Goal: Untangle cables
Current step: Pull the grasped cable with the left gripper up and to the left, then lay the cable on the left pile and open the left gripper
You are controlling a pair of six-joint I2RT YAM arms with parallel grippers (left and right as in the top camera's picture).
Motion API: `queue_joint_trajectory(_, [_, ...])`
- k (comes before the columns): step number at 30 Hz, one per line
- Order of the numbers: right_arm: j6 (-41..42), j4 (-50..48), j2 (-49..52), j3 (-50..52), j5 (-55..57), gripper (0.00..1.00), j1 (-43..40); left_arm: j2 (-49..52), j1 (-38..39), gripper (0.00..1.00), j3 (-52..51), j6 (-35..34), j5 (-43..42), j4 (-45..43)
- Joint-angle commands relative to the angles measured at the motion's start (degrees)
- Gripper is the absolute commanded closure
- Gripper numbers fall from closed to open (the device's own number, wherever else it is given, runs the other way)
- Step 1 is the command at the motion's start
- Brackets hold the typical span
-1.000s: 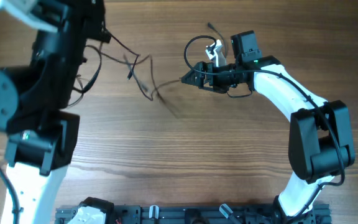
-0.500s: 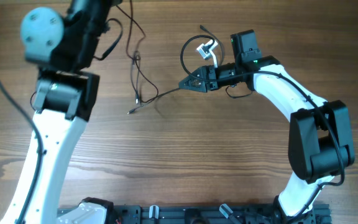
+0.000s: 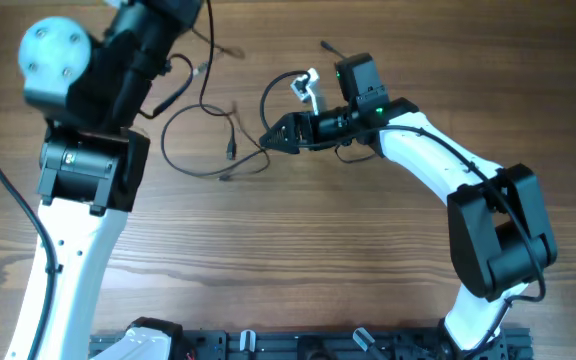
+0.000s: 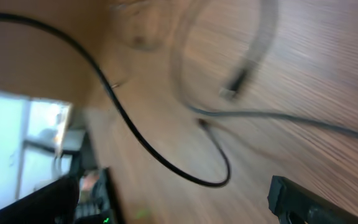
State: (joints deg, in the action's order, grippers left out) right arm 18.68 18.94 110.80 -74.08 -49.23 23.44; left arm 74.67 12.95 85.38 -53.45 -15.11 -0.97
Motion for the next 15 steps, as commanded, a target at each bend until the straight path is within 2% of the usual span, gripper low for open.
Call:
queue_joint_trajectory(1, [3.37,5.35,1.4,-0.42,17.2,0.01,-0.2,-0.48,-1.29,0.96,0.13,16.68,2.08,12.22])
queue_joint_trajectory(3, [2.43,8.74,1.4,-0.42,22.71,0.0,-0.2,-0.48,-2.4,0.96,0.13,17.42,6.49,18.23])
queue_joint_trajectory(5, [0.74,9.88,1.4,-0.42,26.91,0.0,-0.2,-0.57,-4.98,0.96,0.13,16.94,6.19,16.13])
queue_joint_trajectory(6, [0.87,9.84,1.4,-0.42,29.0,0.0,-0.2,-0.66,-6.25,0.96,0.13,17.0,6.21,11.76])
queue_joint_trajectory(8, [1.03,9.51,1.4,-0.42,31.76,0.0,-0.2,-0.46,-10.27,0.96,0.13,17.0,8.24,-4.46])
queue_joint_trajectory(9, [1.05,9.44,1.4,-0.42,31.78,0.0,-0.2,-0.22,-11.63,0.96,0.13,17.0,10.84,-10.16])
queue_joint_trajectory(11, [1.05,9.49,1.4,-0.42,31.65,0.0,-0.2,0.76,-14.58,0.96,0.13,17.09,21.64,-21.77])
queue_joint_trajectory(13, [1.05,9.92,1.4,-0.42,31.65,0.0,-0.2,1.88,-17.81,0.96,0.13,17.33,31.3,-22.88])
queue_joint_trajectory(15, [0.98,10.86,1.4,-0.42,31.65,0.0,-0.2,3.15,-21.7,0.96,0.13,17.27,33.44,-15.69])
